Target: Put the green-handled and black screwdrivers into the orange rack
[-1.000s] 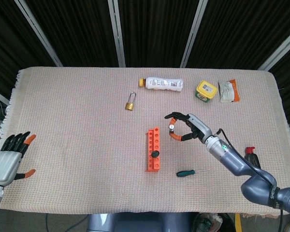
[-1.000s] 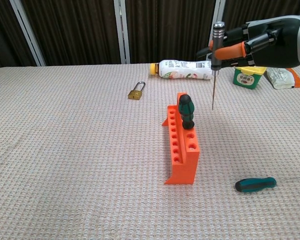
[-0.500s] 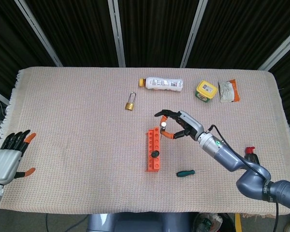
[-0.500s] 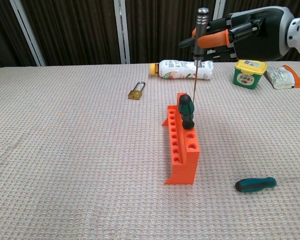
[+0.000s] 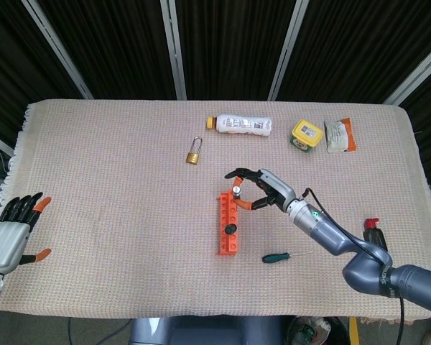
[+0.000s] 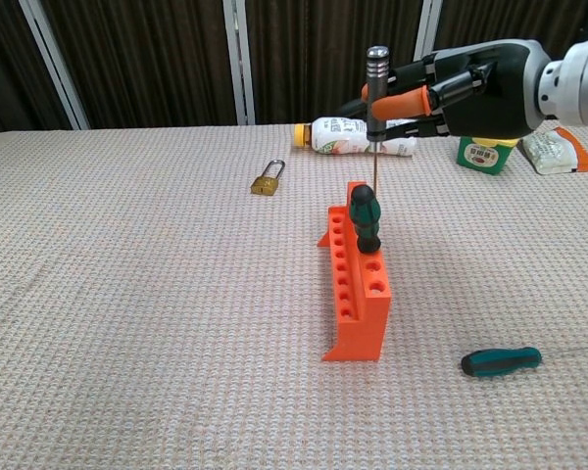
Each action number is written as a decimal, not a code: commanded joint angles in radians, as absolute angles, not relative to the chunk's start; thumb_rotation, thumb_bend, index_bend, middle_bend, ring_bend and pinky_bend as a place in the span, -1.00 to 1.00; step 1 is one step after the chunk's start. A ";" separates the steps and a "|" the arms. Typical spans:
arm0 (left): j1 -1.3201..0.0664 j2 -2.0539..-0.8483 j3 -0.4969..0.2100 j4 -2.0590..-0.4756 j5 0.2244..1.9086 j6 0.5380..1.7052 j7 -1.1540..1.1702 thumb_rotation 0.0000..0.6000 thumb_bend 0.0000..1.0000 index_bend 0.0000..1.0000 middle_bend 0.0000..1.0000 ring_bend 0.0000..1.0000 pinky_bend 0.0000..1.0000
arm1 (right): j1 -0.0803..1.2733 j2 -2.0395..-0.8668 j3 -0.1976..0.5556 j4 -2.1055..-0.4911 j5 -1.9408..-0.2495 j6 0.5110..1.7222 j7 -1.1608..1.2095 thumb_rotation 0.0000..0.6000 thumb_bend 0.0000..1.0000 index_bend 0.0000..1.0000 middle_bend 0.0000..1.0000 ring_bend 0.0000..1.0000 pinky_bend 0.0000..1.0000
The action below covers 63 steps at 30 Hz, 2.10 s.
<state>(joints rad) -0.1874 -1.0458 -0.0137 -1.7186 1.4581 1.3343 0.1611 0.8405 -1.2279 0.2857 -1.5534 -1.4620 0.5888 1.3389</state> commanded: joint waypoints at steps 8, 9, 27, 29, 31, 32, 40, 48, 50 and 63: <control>-0.189 -1.050 -0.013 -1.711 1.458 1.332 0.154 1.00 -0.82 -0.85 -1.00 -1.00 -1.00 | 0.853 -1.208 0.283 -1.578 -1.439 0.595 1.312 1.00 -0.20 0.19 -0.58 -1.00 -1.00; -0.189 -1.051 -0.013 -1.709 1.459 1.332 0.152 1.00 -0.82 -0.85 -1.00 -1.00 -1.00 | 0.855 -1.204 0.283 -1.583 -1.434 0.595 1.308 1.00 -0.20 0.19 -0.58 -1.00 -1.00; -0.189 -1.060 -0.013 -1.690 1.452 1.327 0.134 1.00 -0.82 -0.85 -1.00 -1.00 -1.00 | 0.884 -1.216 0.292 -1.592 -1.373 0.571 1.251 1.00 -0.20 0.19 -0.58 -1.00 -1.00; -0.190 -1.062 -0.011 -1.687 1.453 1.324 0.132 1.00 -0.82 -0.85 -1.00 -1.00 -1.00 | 0.887 -1.221 0.291 -1.589 -1.367 0.567 1.245 1.00 -0.20 0.19 -0.58 -1.00 -1.00; -0.189 -1.063 -0.010 -1.685 1.453 1.323 0.130 1.00 -0.82 -0.85 -1.00 -1.00 -1.00 | 0.887 -1.223 0.291 -1.587 -1.363 0.565 1.241 1.00 -0.20 0.19 -0.58 -1.00 -1.00; -0.189 -1.063 -0.010 -1.684 1.452 1.324 0.129 1.00 -0.82 -0.85 -1.00 -1.00 -1.00 | 0.887 -1.224 0.291 -1.586 -1.361 0.563 1.240 1.00 -0.20 0.19 -0.58 -1.00 -1.00; -0.189 -1.065 -0.011 -1.682 1.453 1.325 0.128 1.00 -0.82 -0.85 -1.00 -1.00 -1.00 | 0.883 -1.232 0.288 -1.580 -1.355 0.558 1.236 1.00 -0.20 0.19 -0.58 -1.00 -1.00; -0.191 -1.064 -0.014 -1.685 1.452 1.326 0.132 1.00 -0.82 -0.85 -1.00 -1.00 -1.00 | 0.881 -1.250 0.278 -1.554 -1.362 0.552 1.227 1.00 -0.20 0.19 -0.58 -1.00 -1.00; -0.191 -1.062 -0.015 -1.686 1.452 1.328 0.133 1.00 -0.82 -0.85 -1.00 -1.00 -1.00 | 0.879 -1.257 0.274 -1.547 -1.364 0.552 1.225 1.00 -0.20 0.19 -0.58 -1.00 -1.00; -0.191 -1.052 -0.018 -1.698 1.457 1.337 0.142 1.00 -0.82 -0.85 -1.00 -1.00 -1.00 | 0.872 -1.303 0.247 -1.490 -1.388 0.559 1.223 1.00 -0.20 0.19 -0.58 -1.00 -1.00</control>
